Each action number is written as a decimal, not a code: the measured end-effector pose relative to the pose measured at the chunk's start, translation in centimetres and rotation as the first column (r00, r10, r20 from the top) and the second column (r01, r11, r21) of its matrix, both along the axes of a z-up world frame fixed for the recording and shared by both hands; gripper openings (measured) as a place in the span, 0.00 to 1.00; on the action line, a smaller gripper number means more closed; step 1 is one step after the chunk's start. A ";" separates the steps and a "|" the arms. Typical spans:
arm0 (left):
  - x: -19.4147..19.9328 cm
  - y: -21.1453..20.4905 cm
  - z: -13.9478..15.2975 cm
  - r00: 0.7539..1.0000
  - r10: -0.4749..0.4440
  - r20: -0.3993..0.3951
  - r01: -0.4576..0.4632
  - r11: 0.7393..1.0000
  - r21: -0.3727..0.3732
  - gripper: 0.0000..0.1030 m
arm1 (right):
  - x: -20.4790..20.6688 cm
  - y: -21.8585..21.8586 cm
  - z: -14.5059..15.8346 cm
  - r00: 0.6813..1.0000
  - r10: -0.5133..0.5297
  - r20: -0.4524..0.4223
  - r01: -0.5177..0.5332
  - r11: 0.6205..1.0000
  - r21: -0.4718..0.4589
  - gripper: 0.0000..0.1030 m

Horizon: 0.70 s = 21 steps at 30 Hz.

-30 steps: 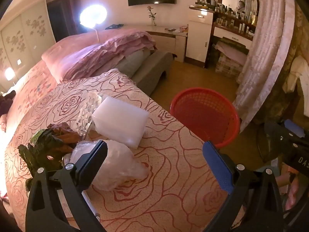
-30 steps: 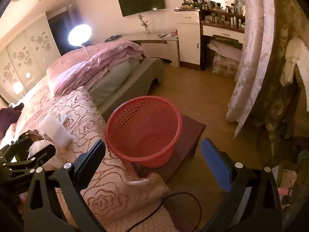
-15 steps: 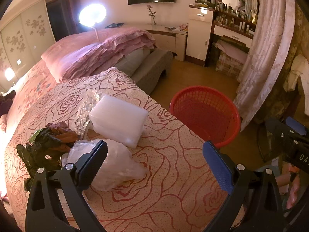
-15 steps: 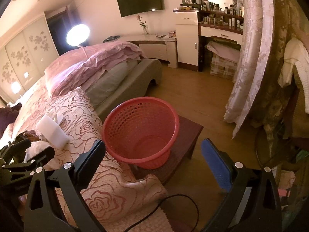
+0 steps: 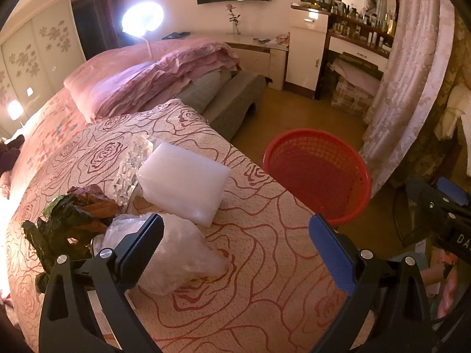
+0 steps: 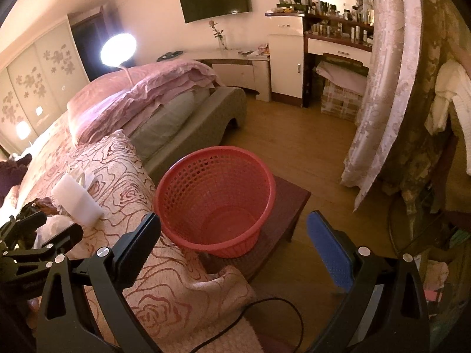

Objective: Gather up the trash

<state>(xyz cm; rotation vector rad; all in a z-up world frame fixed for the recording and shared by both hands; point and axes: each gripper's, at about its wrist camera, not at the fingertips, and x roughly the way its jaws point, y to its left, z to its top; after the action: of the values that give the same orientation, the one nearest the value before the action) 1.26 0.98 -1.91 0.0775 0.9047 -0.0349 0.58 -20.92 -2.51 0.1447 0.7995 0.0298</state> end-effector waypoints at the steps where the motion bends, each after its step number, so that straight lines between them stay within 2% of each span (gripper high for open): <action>1: 0.0 0.0 0.0 1.000 0.000 0.000 0.000 1.000 0.002 0.92 | 0.0 0.0 0.0 1.000 0.000 -0.001 0.000 1.000 0.000 0.94; 21: 1.0 0.4 -0.3 1.000 0.010 -0.013 -0.010 1.000 0.002 0.92 | 1.0 0.0 -0.5 1.000 0.004 -0.012 -0.004 1.000 -0.006 0.94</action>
<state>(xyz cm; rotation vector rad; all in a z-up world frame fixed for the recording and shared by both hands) 2.30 1.43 -2.25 0.0749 0.9181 -0.0250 1.54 -20.90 -3.00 0.1377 0.8117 0.0304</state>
